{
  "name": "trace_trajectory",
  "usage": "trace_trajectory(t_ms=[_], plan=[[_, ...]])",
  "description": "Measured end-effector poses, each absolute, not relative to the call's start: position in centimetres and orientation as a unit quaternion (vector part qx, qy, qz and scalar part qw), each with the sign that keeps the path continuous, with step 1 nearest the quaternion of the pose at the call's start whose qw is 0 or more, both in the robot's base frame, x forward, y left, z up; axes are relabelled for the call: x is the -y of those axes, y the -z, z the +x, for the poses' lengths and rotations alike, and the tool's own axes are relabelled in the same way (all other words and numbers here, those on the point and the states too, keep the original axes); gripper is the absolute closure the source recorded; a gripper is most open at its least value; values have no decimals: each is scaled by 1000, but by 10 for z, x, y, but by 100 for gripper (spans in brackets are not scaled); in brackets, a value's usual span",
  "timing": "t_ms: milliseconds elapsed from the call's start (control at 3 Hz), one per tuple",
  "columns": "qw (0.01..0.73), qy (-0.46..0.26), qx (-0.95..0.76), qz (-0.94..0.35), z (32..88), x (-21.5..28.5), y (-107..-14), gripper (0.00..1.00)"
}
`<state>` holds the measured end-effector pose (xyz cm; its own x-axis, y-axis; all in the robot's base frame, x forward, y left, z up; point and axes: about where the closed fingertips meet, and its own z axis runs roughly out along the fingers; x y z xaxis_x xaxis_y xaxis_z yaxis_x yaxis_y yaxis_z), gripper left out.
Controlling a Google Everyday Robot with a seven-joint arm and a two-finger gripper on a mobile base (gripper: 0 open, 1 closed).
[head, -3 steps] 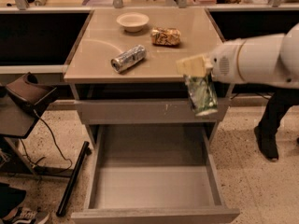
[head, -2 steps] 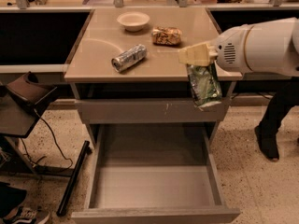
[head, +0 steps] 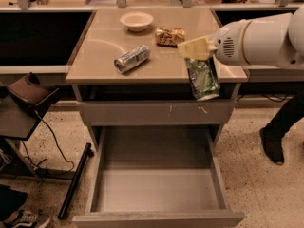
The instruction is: Pick green can from middle drawer and place on counter
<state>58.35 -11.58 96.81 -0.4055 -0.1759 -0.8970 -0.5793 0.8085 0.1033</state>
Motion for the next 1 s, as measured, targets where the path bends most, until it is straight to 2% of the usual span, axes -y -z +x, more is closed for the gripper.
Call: trace_trajectory(t_ms=[333,1000], plan=[[507,-206,-804,-231,643,125,-976,100],[522,-160,-810,-216,765,136,-1012,100]])
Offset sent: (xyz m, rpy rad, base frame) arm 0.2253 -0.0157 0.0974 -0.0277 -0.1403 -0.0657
